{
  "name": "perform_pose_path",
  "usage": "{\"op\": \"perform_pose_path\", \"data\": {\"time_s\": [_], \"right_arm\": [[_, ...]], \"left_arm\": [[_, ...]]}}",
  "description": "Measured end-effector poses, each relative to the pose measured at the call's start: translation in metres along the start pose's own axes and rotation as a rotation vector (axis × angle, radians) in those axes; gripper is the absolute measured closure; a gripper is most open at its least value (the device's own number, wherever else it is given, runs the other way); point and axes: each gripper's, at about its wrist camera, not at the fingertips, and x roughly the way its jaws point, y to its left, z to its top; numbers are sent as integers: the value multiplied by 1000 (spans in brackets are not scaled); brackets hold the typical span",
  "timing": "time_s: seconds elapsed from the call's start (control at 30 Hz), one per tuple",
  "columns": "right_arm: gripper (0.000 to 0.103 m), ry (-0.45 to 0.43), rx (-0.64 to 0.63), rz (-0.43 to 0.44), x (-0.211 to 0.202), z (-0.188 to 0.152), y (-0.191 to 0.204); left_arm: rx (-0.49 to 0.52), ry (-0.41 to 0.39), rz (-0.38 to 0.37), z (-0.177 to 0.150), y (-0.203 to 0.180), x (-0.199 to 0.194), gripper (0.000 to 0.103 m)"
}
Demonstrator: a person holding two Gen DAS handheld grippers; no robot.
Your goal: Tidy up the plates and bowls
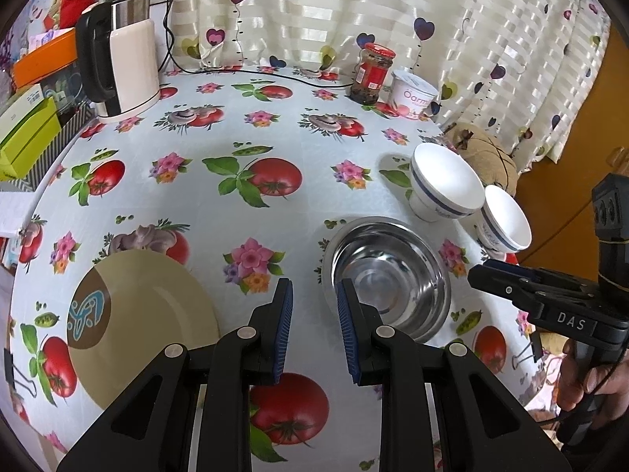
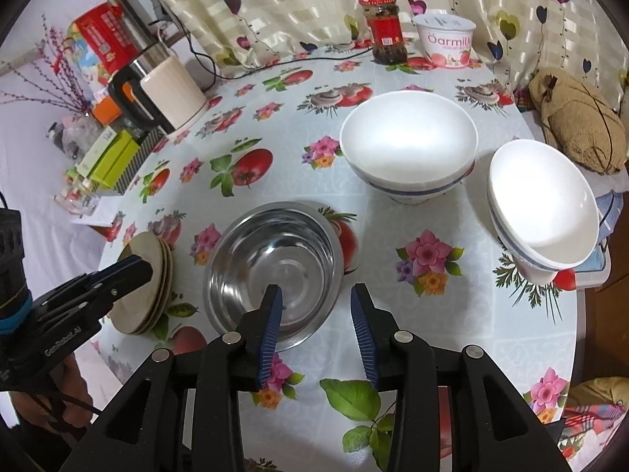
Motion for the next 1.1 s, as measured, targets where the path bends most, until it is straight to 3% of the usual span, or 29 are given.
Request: {"op": "perform_pose_path", "data": {"time_s": [1.1], "right_arm": [[67,-79,11,-22,-19,19,-21]], "left_arm": [[44,-2,-68,31,-28,16,78]]}}
